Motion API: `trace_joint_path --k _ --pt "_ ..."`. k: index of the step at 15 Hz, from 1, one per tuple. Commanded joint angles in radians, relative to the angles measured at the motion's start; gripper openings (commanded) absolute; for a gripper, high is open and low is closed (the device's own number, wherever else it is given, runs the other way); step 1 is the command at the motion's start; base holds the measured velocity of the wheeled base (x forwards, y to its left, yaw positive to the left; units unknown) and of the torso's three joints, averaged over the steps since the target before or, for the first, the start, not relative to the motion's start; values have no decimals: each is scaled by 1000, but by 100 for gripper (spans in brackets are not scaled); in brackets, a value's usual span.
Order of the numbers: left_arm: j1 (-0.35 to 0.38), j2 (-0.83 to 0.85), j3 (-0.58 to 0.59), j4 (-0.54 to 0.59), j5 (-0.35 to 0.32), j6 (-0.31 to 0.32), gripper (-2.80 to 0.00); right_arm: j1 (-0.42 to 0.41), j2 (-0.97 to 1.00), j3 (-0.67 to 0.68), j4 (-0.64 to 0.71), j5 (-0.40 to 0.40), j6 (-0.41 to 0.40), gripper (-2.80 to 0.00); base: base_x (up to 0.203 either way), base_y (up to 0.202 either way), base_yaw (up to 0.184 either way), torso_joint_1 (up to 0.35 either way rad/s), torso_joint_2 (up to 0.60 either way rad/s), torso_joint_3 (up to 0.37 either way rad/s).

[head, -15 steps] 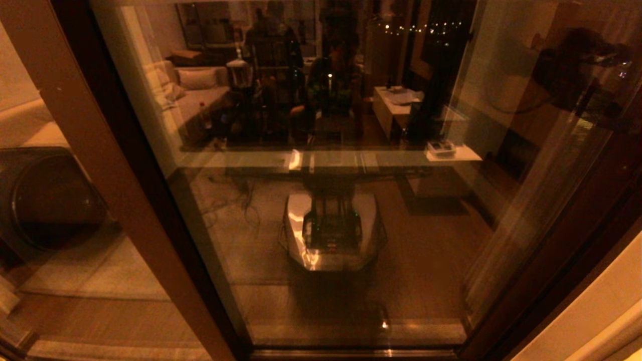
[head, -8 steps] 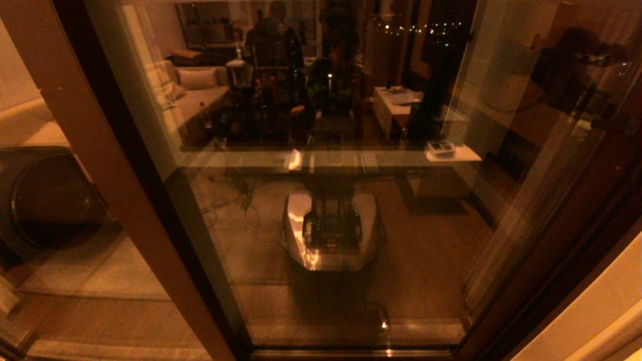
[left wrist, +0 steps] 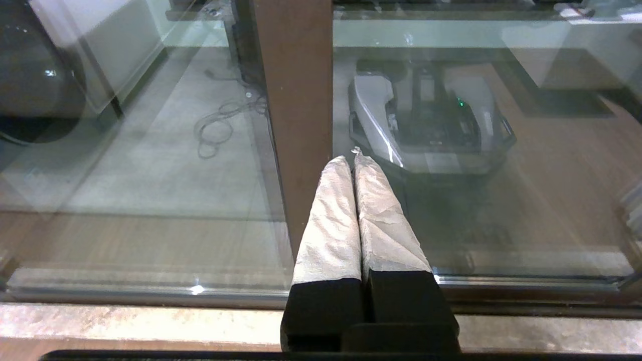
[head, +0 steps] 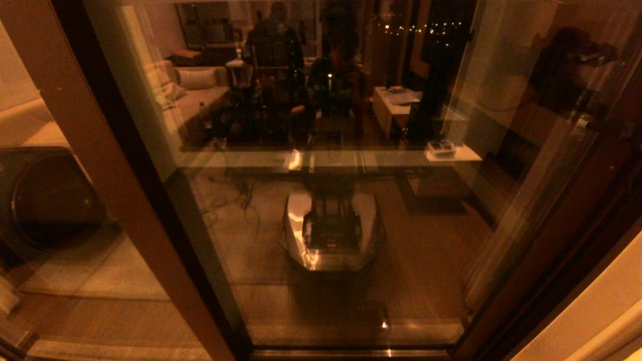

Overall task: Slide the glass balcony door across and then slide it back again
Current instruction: Open the slid door

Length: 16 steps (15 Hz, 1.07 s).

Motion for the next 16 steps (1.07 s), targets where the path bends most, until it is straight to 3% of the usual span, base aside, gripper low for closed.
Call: trace_joint_path --k 1,6,9,10,11,16 --pt "0 -2 0 0 0 0 -280 11 -23 11 -4 6 0 0 0 0 0 0 0 0" --pt "0 -2 0 0 0 0 -280 33 -49 34 -4 3 -3 0 0 0 0 0 0 0" --pt "0 -2 2 0 0 0 -280 -5 -77 34 -4 -3 -18 0 0 0 0 0 0 0" --pt "0 -2 0 0 0 0 -280 -30 -87 33 -4 -5 -45 -54 0 0 0 0 0 0" --pt "0 -2 0 0 0 0 -280 -61 -106 27 0 -6 -70 -280 0 0 0 0 0 0" --pt "0 -2 0 0 0 0 -280 -166 -128 -93 166 -29 -124 -280 0 0 0 0 0 0"
